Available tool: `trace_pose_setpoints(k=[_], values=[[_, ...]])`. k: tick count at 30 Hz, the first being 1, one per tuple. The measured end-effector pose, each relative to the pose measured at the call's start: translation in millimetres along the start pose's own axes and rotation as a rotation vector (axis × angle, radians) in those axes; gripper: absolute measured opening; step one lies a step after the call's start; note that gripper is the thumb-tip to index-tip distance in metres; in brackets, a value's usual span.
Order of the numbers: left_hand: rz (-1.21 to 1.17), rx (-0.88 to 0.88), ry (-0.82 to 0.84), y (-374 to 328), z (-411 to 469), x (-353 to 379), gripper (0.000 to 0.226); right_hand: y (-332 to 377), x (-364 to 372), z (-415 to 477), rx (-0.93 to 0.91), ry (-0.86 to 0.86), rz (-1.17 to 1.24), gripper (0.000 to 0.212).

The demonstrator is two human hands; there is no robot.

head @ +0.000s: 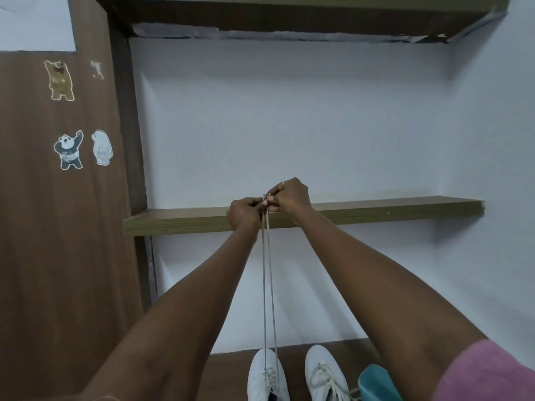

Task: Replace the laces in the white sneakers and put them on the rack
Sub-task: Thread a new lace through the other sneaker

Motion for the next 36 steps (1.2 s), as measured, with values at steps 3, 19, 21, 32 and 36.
trace_pose_setpoints(k=[3,19,21,32,36], values=[[0.034,0.022,-0.004,-3,4,-7,0.012,6,11,1,-0.048,0.053,-0.114,0.023],[0.151,0.086,0.025,-11,10,-19,0.01,12,22,-7,-0.002,0.11,-0.001,0.009],[0.16,0.087,0.025,-12,12,-17,0.008,12,21,-8,0.004,0.108,0.008,0.007],[0.123,0.051,-0.091,4,7,-10,0.023,-92,7,-39,0.202,0.144,0.011,0.009],[0.045,0.022,-0.099,25,-3,-4,0.026,-213,8,-92,0.454,0.326,-0.223,0.022]])
Point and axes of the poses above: each hand's wrist, its own z-axis towards the middle knuckle, its own x-axis out of the palm, y = z × x, the point moved 8 cm from there along z, towards the middle knuckle, and after that the axes turned 15 degrees about z, right-handed, at the moved point
